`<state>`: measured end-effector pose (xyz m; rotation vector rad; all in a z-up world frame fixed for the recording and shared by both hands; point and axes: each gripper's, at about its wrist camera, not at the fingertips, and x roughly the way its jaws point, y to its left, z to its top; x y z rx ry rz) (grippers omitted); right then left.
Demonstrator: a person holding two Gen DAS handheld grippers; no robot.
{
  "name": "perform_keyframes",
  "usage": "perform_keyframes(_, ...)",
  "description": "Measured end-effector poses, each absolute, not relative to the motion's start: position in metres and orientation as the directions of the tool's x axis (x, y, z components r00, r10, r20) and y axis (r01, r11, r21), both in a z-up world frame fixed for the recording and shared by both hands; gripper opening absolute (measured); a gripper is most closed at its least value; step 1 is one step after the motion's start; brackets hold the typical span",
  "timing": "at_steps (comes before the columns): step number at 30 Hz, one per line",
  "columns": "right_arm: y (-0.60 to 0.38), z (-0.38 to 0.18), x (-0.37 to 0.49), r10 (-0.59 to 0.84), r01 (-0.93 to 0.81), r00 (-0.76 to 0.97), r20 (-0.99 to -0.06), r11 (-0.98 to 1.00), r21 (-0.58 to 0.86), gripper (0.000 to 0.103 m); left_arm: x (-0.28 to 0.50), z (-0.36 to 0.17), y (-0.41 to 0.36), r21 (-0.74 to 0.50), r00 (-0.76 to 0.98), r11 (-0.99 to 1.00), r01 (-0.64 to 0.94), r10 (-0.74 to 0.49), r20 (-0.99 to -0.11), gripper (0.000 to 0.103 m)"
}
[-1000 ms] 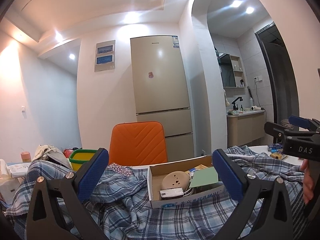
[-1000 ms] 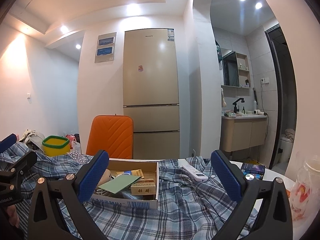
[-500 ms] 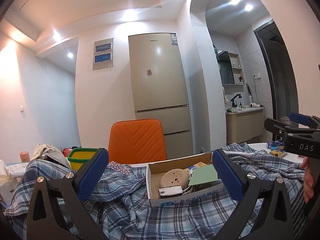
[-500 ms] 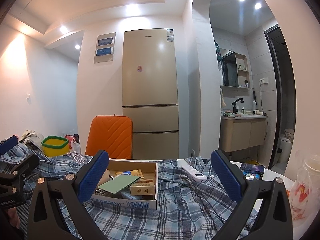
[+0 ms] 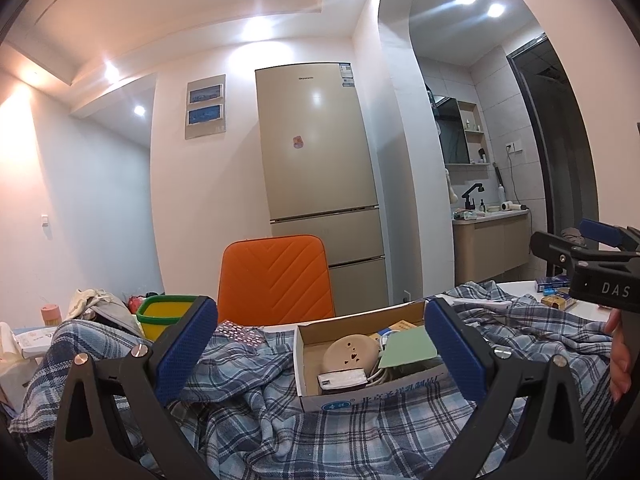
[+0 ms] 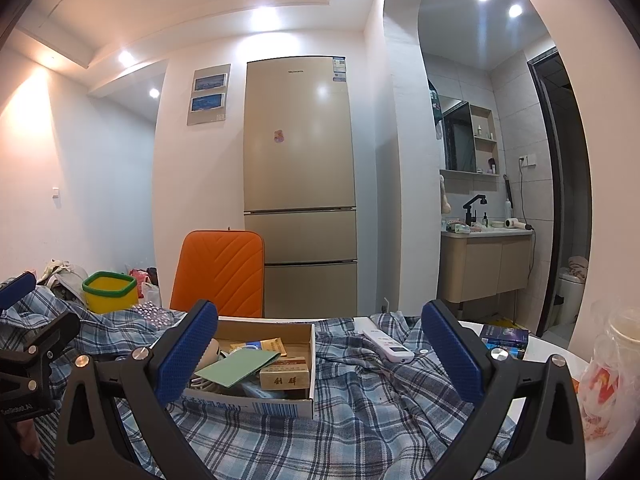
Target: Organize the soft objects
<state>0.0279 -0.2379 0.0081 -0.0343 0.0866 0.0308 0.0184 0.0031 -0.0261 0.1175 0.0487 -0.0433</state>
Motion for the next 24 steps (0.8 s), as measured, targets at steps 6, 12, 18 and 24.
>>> perform_keyframes(6, -0.2380, 0.0082, 0.0275, 0.030, -0.033, 0.996, -0.087, 0.999, -0.033, 0.103, 0.0201, -0.0266, 0.0031, 0.119, 0.998, 0.992, 0.045, -0.039, -0.058, 0.103)
perform_keyframes(12, -0.2383, 0.0085, 0.0275, 0.029, -0.032, 0.996, -0.086, 0.999, -0.033, 0.103, 0.0221, -0.0276, 0.0022, 0.123, 0.997, 0.992, 0.040, -0.032, -0.068, 0.103)
perform_keyframes(18, -0.2382, 0.0084, 0.0276, 0.030, -0.033, 0.996, -0.088, 0.999, -0.034, 0.103, 0.0235, -0.0273, 0.0036, 0.115, 0.997, 0.993, 0.040, -0.031, -0.074, 0.103)
perform_keyframes(24, -0.2382, 0.0084, 0.0278, 0.029, -0.032, 0.996, -0.089, 0.999, -0.033, 0.103, 0.0236, -0.0274, 0.0034, 0.115, 0.997, 0.993, 0.040, -0.031, -0.075, 0.103)
